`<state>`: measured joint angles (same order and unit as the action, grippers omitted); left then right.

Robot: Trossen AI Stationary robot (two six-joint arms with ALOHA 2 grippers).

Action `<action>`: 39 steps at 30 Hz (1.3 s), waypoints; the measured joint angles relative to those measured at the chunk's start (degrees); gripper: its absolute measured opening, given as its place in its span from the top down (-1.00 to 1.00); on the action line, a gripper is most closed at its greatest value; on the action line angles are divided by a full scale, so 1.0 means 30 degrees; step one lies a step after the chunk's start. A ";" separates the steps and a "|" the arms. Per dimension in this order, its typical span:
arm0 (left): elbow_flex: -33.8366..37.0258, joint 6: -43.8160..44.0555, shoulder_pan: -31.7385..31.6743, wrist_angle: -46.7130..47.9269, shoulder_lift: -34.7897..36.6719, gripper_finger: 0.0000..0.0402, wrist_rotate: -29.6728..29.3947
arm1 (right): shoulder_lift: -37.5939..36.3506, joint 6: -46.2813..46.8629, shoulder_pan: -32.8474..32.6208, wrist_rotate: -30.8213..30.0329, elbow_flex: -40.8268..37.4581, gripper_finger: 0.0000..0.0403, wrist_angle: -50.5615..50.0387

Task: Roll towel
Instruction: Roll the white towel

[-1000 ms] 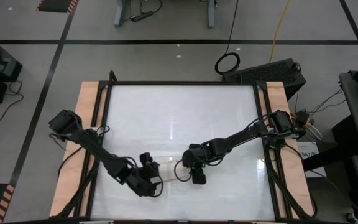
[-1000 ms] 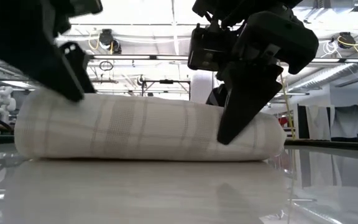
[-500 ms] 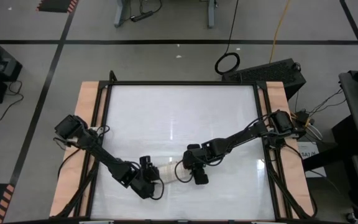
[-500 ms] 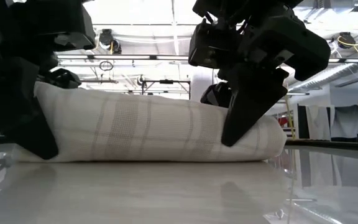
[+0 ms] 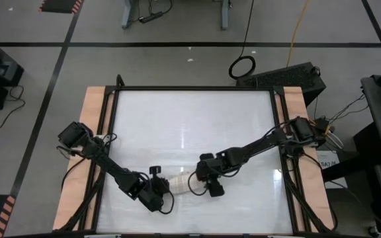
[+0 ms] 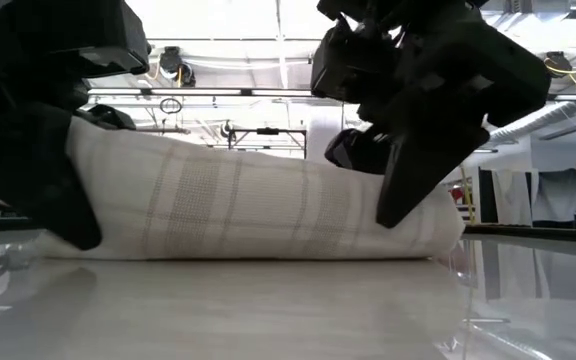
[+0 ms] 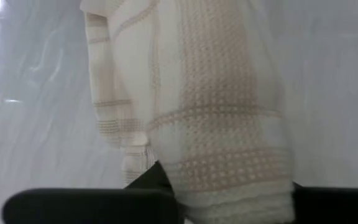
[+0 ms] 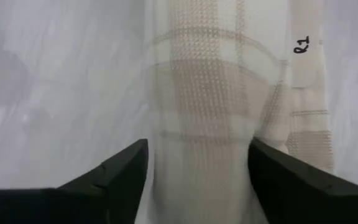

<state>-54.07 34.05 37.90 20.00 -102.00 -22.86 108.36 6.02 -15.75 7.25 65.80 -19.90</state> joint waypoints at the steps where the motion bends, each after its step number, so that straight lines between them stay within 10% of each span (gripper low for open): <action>1: 0.0004 -0.0034 -0.0001 0.0028 0.0000 0.67 -0.0014 | -0.0143 -0.0190 -0.0040 -0.0101 -0.0006 -0.33 -0.0189; 10: -0.0020 -0.0040 -0.0033 0.0831 0.0007 0.82 -0.0266 | -0.1129 -0.1107 -0.0905 -0.1987 0.0041 -0.34 -0.3784; 21: -0.0011 -0.1020 -0.0259 0.1170 0.0022 0.81 -0.0227 | -0.1132 0.0910 -0.1239 -0.1952 0.0021 0.13 -0.3054; 34: 0.0055 0.2879 0.1574 0.3488 0.3568 -0.13 -0.1286 | -0.1122 0.2332 -0.1239 -0.1778 0.0044 0.32 -0.3054; 39: 0.0055 0.2741 0.2274 0.3161 0.5624 -0.31 -0.5697 | -0.1115 0.2291 -0.1239 -0.1778 0.0044 0.32 -0.2925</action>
<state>-53.91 42.27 44.72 29.49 -85.12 -39.95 105.01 12.89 -19.46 1.91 65.93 -28.68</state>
